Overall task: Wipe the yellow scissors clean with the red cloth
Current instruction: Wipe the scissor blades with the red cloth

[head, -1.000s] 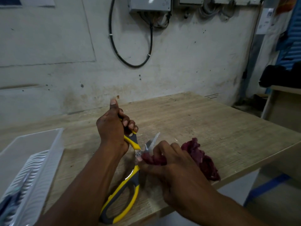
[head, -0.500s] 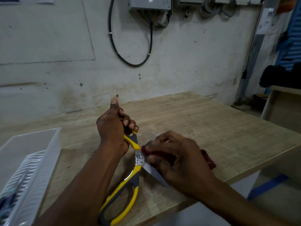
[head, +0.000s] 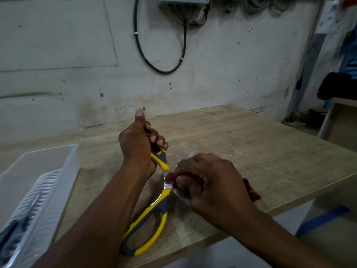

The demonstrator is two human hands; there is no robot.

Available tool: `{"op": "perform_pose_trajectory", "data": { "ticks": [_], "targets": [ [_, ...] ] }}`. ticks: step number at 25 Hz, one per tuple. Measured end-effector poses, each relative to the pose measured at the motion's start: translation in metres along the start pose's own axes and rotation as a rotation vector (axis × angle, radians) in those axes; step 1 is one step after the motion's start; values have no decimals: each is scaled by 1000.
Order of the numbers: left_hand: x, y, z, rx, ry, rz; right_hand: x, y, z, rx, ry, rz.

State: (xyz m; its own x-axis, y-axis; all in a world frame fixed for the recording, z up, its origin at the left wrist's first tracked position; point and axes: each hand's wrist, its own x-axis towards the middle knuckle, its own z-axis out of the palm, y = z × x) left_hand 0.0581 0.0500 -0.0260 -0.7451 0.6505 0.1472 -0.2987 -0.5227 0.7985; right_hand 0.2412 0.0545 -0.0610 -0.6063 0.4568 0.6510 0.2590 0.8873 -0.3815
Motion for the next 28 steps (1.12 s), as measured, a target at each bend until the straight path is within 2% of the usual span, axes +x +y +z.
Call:
{"op": "perform_pose_trajectory", "data": {
  "ticks": [2, 5, 9, 13, 15, 17, 19, 23, 28],
  "targets": [
    [-1, 0, -1, -2, 1, 10, 1, -4, 4, -43, 64, 20],
    [1, 1, -3, -9, 16, 21, -8, -22, 12, -135, 42, -36],
    [1, -2, -6, 1, 32, -2, -2, -13, 2, -91, -97, -125],
    [1, 0, -6, 9, 30, -7, 16, -8, -13, -281, -270, -288],
    [-1, 0, -7, 4, 18, -10, 26, -3, -27, -249, -379, -266],
    [-1, 1, -6, 6, 2, 1, 33, 6, -41, -54, -348, -171],
    [2, 2, -6, -5, -2, 22, 37, 10, -40, 63, -258, -167],
    [2, -1, -7, -11, 7, 3, 21, 0, -3, -15, -175, -272],
    [3, -4, -10, -15, 31, -25, 1, 7, 1, -188, -214, -373]
  ]
}}
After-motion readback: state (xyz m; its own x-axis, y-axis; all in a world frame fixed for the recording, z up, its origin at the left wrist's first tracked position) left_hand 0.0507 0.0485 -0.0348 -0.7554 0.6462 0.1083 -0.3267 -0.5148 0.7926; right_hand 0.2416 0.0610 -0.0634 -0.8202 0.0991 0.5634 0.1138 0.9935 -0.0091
